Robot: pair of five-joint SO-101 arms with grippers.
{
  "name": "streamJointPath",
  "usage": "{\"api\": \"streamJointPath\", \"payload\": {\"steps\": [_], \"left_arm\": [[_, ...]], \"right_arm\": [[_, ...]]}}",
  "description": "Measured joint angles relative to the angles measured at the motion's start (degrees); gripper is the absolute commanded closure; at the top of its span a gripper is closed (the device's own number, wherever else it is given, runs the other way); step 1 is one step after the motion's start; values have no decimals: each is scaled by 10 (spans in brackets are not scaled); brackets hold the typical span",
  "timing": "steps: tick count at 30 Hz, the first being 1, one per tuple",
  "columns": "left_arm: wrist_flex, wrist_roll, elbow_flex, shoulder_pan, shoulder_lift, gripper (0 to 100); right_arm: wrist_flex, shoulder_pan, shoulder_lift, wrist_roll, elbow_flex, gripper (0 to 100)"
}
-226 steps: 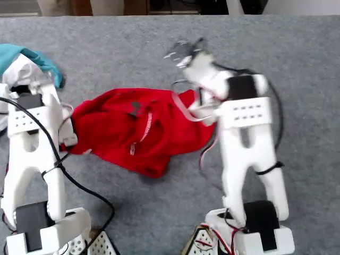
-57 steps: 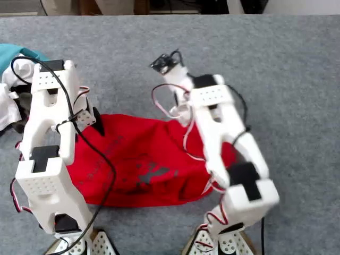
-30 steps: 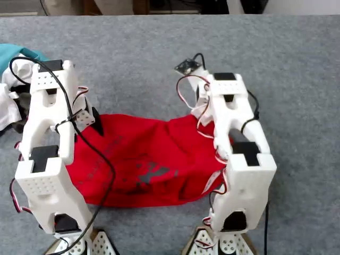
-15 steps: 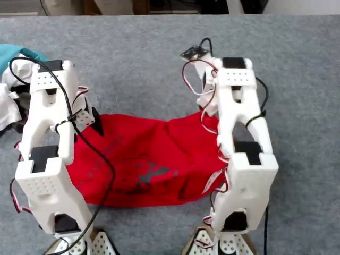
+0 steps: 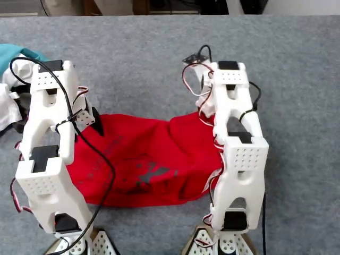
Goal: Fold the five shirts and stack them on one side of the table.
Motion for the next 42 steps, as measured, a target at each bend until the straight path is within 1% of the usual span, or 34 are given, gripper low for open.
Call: {"api": "streamJointPath", "payload": {"steps": [1, 4, 12, 16, 18, 20, 23, 27, 29, 31, 33, 36, 38, 40, 42], "left_arm": [[0, 0, 0, 0, 0, 726], [0, 0, 0, 0, 0, 726], [0, 0, 0, 0, 0, 726], [0, 0, 0, 0, 0, 726], [0, 5, 0, 0, 0, 724], [0, 30, -6, 3, 0, 722], [0, 60, -29, 21, 0, 725], [-4, 95, -73, 77, -1, 726], [-32, 114, -84, 115, 15, 726], [-69, 136, -101, 146, 42, 726], [-78, 164, -135, 166, 69, 726], [-108, 209, -191, 183, 127, 726], [-115, 244, -232, 190, 172, 729], [-112, 270, -275, 193, 219, 795], [-69, 273, -316, 206, 262, 897]], "right_arm": [[-1, 0, 0, 0, -3, 998], [-1, 2, 1, -1, -4, 982], [-1, 3, 1, -15, -4, 983], [13, 29, -6, -53, -10, 983], [24, 61, -25, -69, -25, 983], [34, 98, -55, -81, -45, 983], [62, 155, -105, -74, -83, 983], [78, 200, -163, -50, -105, 984], [63, 221, -169, -49, -105, 984], [54, 235, -169, -49, -105, 984], [48, 243, -169, -42, -105, 984], [29, 246, -170, -17, -91, 984], [-4, 246, -162, -5, -66, 984], [-57, 247, -140, -3, -28, 984], [-106, 248, -118, -2, 7, 984]]}}
